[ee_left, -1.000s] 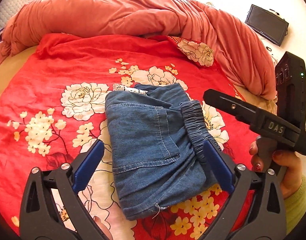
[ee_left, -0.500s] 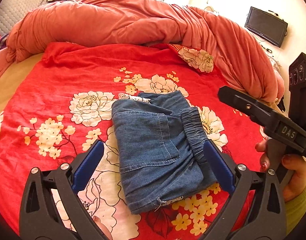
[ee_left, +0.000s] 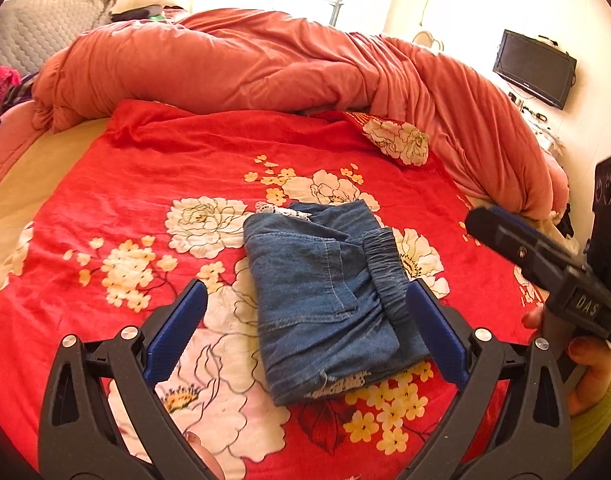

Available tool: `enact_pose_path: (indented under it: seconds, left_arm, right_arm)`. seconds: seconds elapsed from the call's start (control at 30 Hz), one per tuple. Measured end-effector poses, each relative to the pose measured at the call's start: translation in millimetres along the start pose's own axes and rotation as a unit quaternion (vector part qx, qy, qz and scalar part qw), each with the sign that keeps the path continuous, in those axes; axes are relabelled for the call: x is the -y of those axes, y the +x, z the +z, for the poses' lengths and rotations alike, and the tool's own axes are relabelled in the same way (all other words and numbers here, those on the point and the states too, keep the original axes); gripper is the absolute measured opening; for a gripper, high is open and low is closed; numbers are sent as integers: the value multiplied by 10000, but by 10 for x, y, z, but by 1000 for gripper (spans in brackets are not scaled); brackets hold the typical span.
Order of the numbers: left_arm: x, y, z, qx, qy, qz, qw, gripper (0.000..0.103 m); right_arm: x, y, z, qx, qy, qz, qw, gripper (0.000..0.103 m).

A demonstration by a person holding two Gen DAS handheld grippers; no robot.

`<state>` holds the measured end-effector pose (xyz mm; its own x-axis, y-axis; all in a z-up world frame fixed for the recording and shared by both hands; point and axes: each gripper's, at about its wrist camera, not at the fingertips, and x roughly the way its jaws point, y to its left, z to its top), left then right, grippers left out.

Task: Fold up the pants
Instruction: 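Release the pants and pull both tools back from the bundle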

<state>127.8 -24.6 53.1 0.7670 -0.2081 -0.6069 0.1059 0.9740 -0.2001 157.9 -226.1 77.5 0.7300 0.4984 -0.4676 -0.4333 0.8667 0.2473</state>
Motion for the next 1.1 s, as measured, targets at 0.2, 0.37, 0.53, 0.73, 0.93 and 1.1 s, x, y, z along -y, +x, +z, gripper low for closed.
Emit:
enact_pose_path:
  seconds: [0.2, 0.37, 0.53, 0.73, 0.93, 1.1]
  left_arm:
    - [14, -175, -148, 94, -11, 99, 9999, 93]
    - [23, -266, -275, 95, -67, 99, 9999, 93]
    - [-11, -313, -474, 62, -294, 102, 9995, 93]
    - [7, -355, -690, -6, -385, 196, 9991, 93]
    - [41, -367, -875, -125, -387, 258, 9988, 93]
    - [75, -348, -1049, -160, -414, 345, 9984, 93]
  right_arm:
    - [-59, -118, -184, -35, -168, -166, 9997, 98]
    - [-75, -208, -288, -7, -186, -303, 9994, 98]
    - [-96, -314, -416, -25, -245, -377, 9990, 98]
    - [-95, -404, -632, -162, -262, -440, 9986, 98]
    - [-105, -459, -859, -331, -304, -574, 9973, 98]
    - [-75, -466, -1023, -488, -327, -653, 9961, 98]
